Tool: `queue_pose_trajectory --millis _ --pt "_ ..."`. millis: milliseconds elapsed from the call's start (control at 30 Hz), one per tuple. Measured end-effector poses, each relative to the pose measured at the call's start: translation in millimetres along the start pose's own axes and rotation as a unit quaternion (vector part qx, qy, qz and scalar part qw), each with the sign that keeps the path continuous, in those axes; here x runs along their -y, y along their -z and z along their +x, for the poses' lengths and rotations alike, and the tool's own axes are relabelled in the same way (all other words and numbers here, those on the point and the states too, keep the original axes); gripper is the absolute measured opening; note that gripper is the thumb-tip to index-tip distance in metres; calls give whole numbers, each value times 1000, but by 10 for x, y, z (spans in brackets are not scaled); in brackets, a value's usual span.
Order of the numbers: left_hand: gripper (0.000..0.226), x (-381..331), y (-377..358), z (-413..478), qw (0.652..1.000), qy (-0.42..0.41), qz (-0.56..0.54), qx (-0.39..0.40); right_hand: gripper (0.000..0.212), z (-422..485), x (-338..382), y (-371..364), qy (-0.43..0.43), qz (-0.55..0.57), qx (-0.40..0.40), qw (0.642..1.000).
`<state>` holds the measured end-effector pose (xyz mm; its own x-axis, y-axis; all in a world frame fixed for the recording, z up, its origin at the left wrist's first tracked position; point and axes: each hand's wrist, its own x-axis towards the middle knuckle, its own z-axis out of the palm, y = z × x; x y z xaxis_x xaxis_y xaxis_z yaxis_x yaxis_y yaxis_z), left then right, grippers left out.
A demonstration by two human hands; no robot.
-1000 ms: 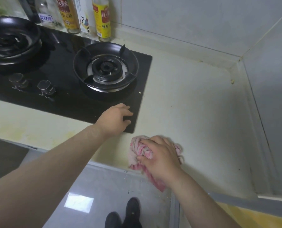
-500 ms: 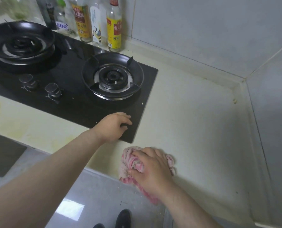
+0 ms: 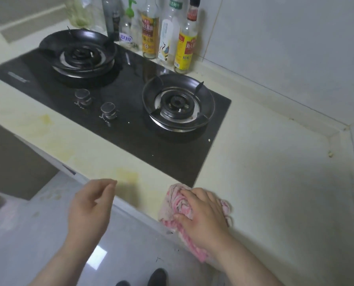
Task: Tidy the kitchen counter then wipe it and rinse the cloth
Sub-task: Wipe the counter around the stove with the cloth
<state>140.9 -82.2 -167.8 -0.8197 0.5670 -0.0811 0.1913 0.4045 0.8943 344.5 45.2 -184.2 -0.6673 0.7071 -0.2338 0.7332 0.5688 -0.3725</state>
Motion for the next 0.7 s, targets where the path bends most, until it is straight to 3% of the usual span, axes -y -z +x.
queue_pose_trajectory --millis 67,167,233,333,533,700 --pt "17 303 21 -158 989 131 -61 -28 64 129 88 -12 5 -7 -4 1000" --pt "48 490 -135 -295 970 203 -115 65 62 298 208 -40 12 -22 -14 1000" --pt "71 470 -252 -339 971 195 -104 90 58 361 283 -65 23 -46 -26 998" --pt "86 479 -350 -358 977 187 -71 71 50 408 380 -110 37 -88 -63 993" --pt "93 600 -512 -373 988 140 -68 25 48 513 457 -214 43 -122 -120 984" --pt "92 724 -585 -362 992 102 -80 1 48 703 664 -261 65 -108 -120 985"
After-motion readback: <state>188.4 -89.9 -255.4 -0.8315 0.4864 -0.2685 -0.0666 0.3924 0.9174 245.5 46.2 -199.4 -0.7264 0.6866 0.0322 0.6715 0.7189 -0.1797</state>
